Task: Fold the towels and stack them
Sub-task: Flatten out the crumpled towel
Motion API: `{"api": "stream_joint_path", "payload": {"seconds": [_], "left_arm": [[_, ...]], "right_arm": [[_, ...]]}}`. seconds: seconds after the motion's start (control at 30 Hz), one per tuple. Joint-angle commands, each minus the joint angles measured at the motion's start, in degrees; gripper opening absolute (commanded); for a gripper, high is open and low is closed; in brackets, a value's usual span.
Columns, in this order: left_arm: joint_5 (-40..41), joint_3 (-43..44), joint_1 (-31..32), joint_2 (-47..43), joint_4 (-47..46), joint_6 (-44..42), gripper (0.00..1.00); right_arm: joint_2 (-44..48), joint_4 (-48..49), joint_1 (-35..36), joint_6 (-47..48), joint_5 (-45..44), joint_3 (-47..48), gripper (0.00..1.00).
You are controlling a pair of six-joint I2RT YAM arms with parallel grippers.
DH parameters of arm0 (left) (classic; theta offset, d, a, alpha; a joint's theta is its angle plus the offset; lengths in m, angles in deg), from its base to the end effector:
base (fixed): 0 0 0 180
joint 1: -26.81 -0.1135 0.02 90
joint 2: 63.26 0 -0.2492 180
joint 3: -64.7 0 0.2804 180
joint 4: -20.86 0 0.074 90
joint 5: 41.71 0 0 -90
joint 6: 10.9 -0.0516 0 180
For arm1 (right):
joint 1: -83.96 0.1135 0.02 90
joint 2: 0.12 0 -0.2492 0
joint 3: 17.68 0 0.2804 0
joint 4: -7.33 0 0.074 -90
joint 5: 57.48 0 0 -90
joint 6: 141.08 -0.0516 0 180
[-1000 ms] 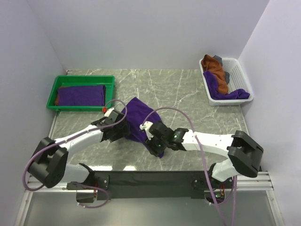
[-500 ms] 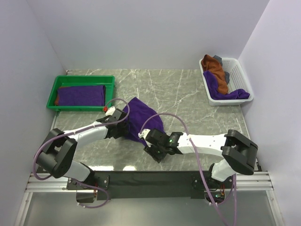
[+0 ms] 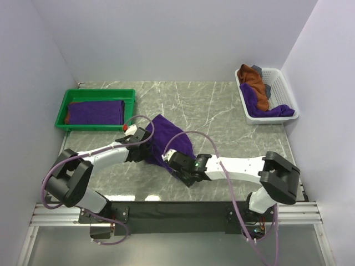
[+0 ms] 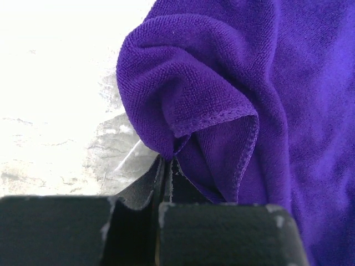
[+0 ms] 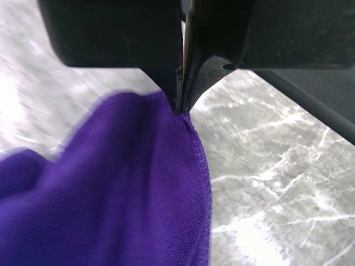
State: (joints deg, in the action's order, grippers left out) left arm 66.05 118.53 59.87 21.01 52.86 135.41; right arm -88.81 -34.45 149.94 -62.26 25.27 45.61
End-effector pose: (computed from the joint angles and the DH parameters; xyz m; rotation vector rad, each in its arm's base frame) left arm 0.2549 -0.1471 0.1102 -0.6173 2.5094 -0.1585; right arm 0.1346 0.2861 0.1270 -1.2321 2.4532 0.2095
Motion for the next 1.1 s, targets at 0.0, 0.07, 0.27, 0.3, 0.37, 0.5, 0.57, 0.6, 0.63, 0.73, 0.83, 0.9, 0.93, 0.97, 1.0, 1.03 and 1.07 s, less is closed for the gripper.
{"api": "stream_joint_path", "payload": {"seconds": [0.0,0.07,0.27,0.3,0.37,0.5,0.57,0.6,0.63,0.73,0.83,0.9,0.93,0.97,1.0,1.03,1.07], "left_arm": [[2.02,0.01,-0.01,0.02,3.3,-1.64,0.01],[1.84,-0.25,-0.01,-0.07,3.56,-2.17,0.01],[-1.84,-2.1,0.08,-2.35,3.13,-4.19,0.01],[-2.72,-2.71,0.16,-3.49,3.04,-4.54,0.01],[-5.26,-3.41,0.51,-4.9,2.6,-5.16,0.01],[-12.29,-4.82,1.13,-9.99,0.93,-7.43,0.01],[-15.37,-5.09,2.44,-11.31,0.31,-8.58,0.01],[-17.3,-5.09,2.97,-12.28,0.31,-9.11,0.01],[-18.62,-5.0,3.67,-12.63,0.4,-10.25,0.01],[-20.39,-5.09,6.05,-14.13,1.19,-10.17,0.01],[-21.18,-7.19,6.67,-16.33,0.49,-9.03,0.01],[-21.89,-8.95,6.67,-17.12,-0.12,-8.77,0.01],[-22.59,-9.3,6.58,-17.21,-0.65,-8.42,0.01],[-22.94,-10.18,6.75,-17.3,-0.83,-8.33,0.01],[-23.21,-10.45,6.76,-17.64,-1.0,-8.07,0.01],[-23.21,-10.8,6.76,-17.91,-1.27,-7.54,0.02],[-22.86,-11.23,6.67,-18.26,-1.53,-7.27,0.03]], "right_arm": [[7.53,-5.27,-0.06,2.11,-7.58,7.14,0.0],[10.01,-8.17,-2.33,3.53,-9.36,12.76,0.0],[16.08,-8.2,-14.1,8.27,-4.91,26.66,0.0],[16.35,-7.4,-17.77,8.8,-4.45,27.89,0.0],[16.09,-3.89,-20.96,10.29,-4.09,30.88,0.0],[11.01,4.88,-25.62,13.46,-3.04,38.16,0.0],[8.8,9.11,-26.07,15.12,-2.51,40.2,0.0],[6.53,11.3,-26.25,15.66,-2.25,41.16,0.0],[5.2,15.59,-26.42,16.18,-1.99,43.0,0.0],[-1.21,21.24,-26.51,18.73,-1.63,48.09,0.0],[-10.17,25.29,-26.42,20.67,1.16,56.07,0.0],[-17.35,24.95,-25.99,21.02,4.42,60.84,0.04],[-19.66,23.29,-25.64,21.11,7.13,65.56,0.09],[-22.03,21.45,-24.68,21.89,10.12,68.39,0.29],[-26.32,19.08,-23.97,22.42,10.93,71.38,0.41],[-28.02,16.36,-23.27,22.69,10.85,76.8,0.48],[-29.25,11.46,-22.83,22.43,9.89,78.51,0.56]]}}
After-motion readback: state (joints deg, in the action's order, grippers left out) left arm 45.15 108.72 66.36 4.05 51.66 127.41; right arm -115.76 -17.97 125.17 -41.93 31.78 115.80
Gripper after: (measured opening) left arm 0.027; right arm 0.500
